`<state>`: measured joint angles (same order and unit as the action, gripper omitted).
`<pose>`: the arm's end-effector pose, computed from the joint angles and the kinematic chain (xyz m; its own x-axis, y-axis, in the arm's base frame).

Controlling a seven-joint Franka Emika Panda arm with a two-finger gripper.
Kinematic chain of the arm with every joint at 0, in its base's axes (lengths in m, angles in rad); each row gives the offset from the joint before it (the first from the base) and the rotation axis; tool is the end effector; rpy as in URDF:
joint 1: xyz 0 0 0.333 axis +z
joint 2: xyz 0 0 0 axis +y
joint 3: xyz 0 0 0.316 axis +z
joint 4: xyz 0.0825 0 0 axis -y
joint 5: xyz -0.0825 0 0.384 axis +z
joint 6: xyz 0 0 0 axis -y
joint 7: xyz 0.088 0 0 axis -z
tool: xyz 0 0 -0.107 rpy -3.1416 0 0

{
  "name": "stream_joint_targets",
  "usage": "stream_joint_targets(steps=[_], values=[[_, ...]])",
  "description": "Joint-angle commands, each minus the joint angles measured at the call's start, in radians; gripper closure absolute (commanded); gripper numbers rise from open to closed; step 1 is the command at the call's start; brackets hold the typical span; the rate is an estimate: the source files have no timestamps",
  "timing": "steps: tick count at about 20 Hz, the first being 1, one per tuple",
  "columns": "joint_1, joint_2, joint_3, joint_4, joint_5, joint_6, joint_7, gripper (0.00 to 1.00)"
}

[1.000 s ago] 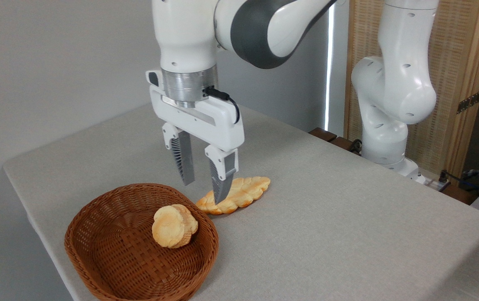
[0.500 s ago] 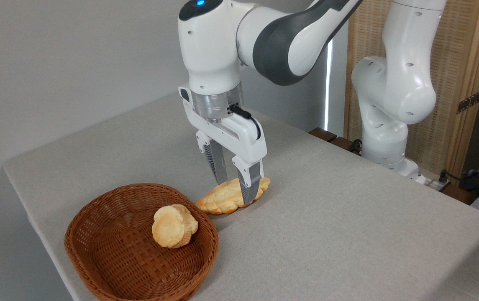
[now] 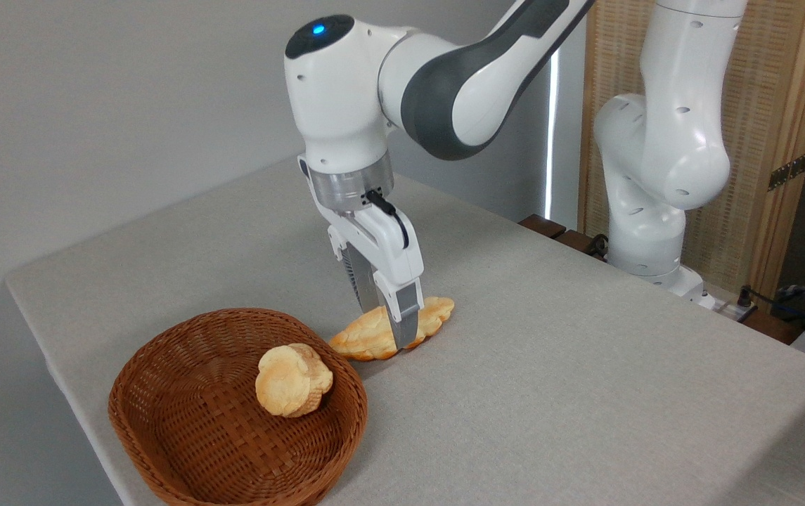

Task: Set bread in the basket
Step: 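Move the open gripper over the golden pastry and lower it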

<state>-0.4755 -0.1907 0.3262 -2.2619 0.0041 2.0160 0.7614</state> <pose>0.4758 -0.0680 0.4305 0.6055 -0.7958 -0.0074 -0.7925 -0.6038 0.0861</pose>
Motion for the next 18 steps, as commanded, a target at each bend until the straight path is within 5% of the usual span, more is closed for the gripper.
stream_joint_targets(steps=[1,11,14,16,18], values=[[-0.009,0.007,0.008,-0.007,0.013,0.02,0.015,0.0],[-0.018,0.028,0.004,-0.019,0.01,0.024,0.01,0.0],[-0.018,0.036,0.004,-0.018,0.008,0.027,0.01,0.24],[-0.017,0.036,0.004,-0.018,0.008,0.027,0.01,0.6],[-0.017,0.037,0.005,-0.018,0.007,0.027,0.009,0.63]])
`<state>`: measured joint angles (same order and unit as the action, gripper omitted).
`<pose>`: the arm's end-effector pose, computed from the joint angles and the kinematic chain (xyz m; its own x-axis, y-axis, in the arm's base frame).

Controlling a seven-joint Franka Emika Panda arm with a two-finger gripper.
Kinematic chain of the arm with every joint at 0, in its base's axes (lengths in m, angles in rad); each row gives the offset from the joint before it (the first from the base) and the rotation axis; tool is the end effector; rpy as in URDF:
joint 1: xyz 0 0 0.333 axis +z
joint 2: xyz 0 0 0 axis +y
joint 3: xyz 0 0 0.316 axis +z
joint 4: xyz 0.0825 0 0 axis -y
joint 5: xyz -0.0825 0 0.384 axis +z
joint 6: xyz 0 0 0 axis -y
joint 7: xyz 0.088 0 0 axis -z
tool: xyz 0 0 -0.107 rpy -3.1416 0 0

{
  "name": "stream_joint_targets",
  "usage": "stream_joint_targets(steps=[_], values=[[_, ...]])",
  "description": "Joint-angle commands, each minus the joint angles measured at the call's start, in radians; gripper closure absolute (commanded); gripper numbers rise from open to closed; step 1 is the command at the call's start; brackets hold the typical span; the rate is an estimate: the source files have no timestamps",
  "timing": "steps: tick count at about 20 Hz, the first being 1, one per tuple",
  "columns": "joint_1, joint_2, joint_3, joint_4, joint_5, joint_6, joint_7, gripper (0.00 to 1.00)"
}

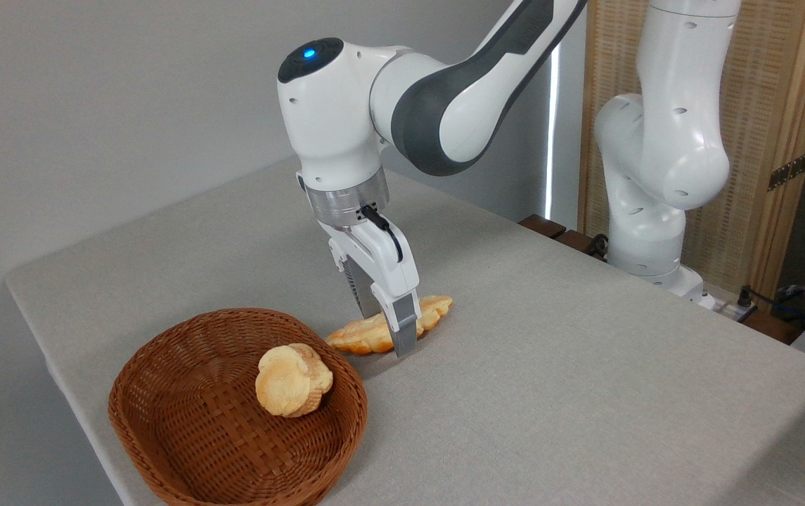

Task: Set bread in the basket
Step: 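Close the gripper on the middle of the golden pastry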

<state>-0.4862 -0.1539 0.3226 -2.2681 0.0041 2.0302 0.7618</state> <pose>0.4777 -0.0765 0.4121 0.5936 -0.8040 -0.0351 -0.7988 -0.5939 0.0958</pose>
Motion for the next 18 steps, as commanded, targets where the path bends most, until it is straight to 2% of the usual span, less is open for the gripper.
stream_joint_targets(steps=[1,6,9,18], values=[[-0.006,0.0,0.009,-0.011,0.004,0.013,0.007,0.63],[-0.006,0.0,0.009,-0.011,0.004,0.005,0.005,0.65],[-0.006,0.0,0.009,-0.011,0.004,0.002,0.004,0.73],[-0.006,-0.001,0.01,-0.01,0.004,-0.018,0.004,0.76]])
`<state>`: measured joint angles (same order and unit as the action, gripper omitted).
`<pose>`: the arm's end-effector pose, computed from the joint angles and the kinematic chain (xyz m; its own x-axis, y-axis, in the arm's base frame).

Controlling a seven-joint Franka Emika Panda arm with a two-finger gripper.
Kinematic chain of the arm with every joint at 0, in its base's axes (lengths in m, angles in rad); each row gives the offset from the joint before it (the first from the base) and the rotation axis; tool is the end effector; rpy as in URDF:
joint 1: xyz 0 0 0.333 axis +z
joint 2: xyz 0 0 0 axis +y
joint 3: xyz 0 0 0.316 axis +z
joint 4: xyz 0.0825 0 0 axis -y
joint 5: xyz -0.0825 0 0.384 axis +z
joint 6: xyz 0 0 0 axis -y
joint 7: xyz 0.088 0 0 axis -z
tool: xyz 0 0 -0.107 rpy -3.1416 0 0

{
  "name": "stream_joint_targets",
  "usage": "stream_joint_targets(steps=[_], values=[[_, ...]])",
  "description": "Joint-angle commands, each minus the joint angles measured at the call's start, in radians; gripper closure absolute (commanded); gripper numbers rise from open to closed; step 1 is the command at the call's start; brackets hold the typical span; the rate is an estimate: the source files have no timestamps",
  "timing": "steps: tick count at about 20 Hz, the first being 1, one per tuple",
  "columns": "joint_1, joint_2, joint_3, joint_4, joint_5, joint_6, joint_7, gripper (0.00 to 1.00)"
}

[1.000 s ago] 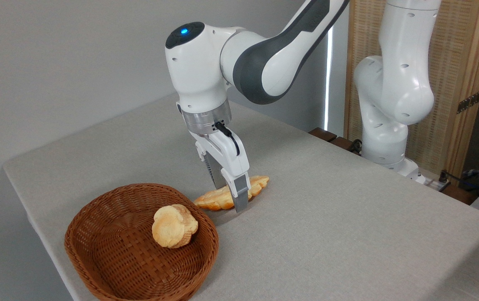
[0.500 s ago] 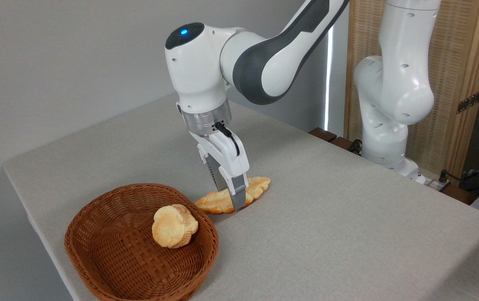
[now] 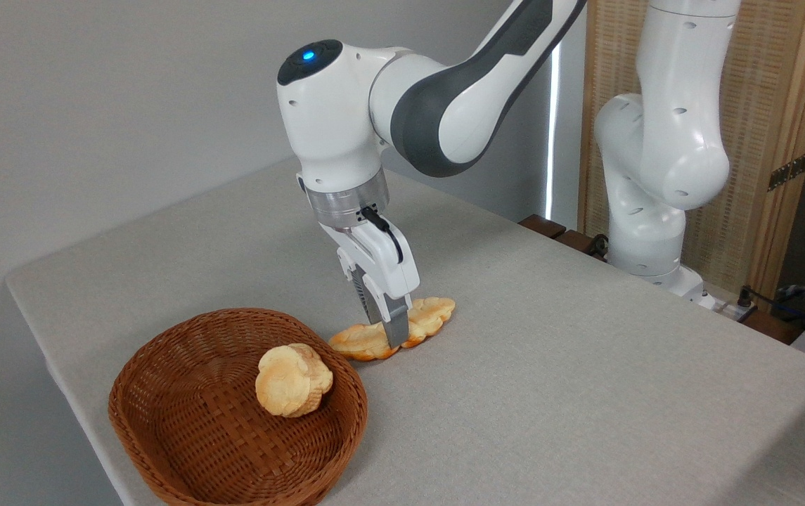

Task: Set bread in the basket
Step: 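Close the gripper on the middle of the golden pastry, then lift the pastry and carry it over the wicker basket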

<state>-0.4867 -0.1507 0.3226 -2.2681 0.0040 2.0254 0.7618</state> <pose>0.4773 -0.0768 0.4103 0.5927 -0.8043 -0.0414 -0.7985 -0.5936 0.1005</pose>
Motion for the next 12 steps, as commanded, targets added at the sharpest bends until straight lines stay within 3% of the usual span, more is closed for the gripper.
stream_joint_targets(steps=[1,9,12], values=[[-0.006,-0.004,0.01,-0.01,0.004,-0.013,0.004,0.76],[-0.007,-0.036,-0.002,0.03,0.004,-0.114,-0.001,0.74],[-0.006,-0.065,-0.046,0.07,-0.005,-0.192,-0.002,0.74]])
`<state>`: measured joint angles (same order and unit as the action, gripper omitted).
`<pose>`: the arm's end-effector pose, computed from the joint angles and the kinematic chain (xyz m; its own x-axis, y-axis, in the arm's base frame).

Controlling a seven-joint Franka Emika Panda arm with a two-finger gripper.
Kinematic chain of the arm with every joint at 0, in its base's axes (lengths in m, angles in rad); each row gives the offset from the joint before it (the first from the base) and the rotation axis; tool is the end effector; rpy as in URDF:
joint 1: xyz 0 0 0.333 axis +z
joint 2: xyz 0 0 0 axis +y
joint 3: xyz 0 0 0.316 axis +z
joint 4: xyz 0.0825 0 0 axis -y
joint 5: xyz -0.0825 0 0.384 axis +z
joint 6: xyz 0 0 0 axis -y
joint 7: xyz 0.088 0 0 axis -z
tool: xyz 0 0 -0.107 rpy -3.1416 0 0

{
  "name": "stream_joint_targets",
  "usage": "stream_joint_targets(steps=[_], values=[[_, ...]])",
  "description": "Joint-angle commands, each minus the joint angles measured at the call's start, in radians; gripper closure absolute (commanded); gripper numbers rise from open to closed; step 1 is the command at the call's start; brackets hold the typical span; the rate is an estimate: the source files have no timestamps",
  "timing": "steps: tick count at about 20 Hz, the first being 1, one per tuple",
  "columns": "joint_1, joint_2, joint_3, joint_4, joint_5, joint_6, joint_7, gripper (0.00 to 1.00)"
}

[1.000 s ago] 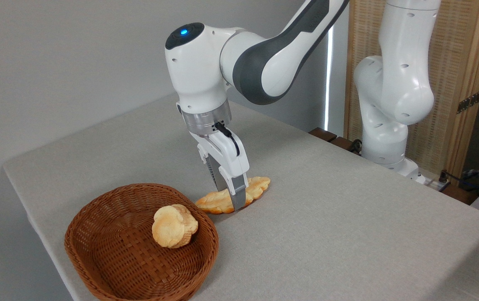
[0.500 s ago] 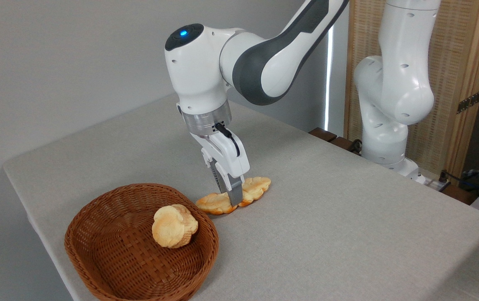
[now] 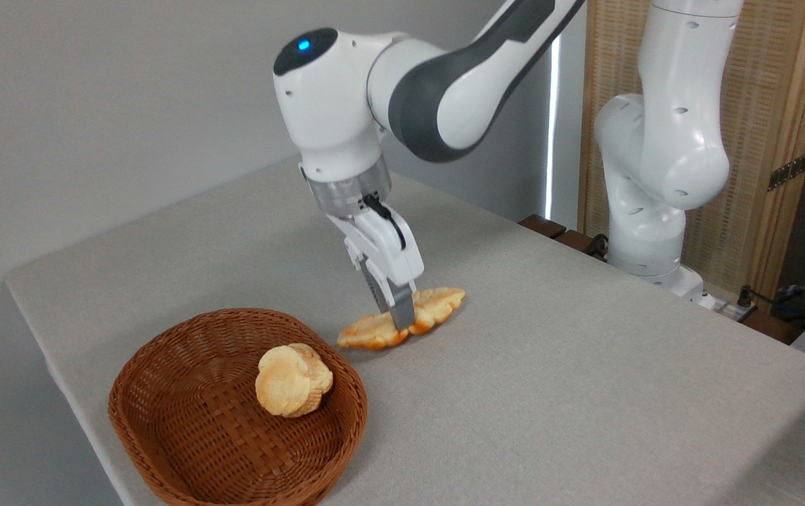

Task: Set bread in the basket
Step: 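Lift the pastry and carry it over the wicker basket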

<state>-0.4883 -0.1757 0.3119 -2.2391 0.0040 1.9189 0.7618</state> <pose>0.4690 -0.0804 0.4270 0.5769 -0.8133 -0.0753 -0.8013 -0.5814 0.1412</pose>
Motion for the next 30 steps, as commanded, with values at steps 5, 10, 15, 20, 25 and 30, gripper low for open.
stream_joint_targets(steps=[5,10,15,20,25,30], values=[[-0.004,-0.057,-0.043,0.14,-0.071,-0.109,0.001,0.74],[0.008,-0.03,-0.033,0.199,-0.137,0.041,0.002,0.74],[0.008,0.045,-0.019,0.199,-0.147,0.285,0.001,0.72],[0.008,0.1,0.004,0.199,-0.232,0.435,-0.001,0.54],[0.008,0.145,0.004,0.199,-0.303,0.56,-0.002,0.04],[0.008,0.159,0.004,0.199,-0.3,0.56,-0.001,0.0]])
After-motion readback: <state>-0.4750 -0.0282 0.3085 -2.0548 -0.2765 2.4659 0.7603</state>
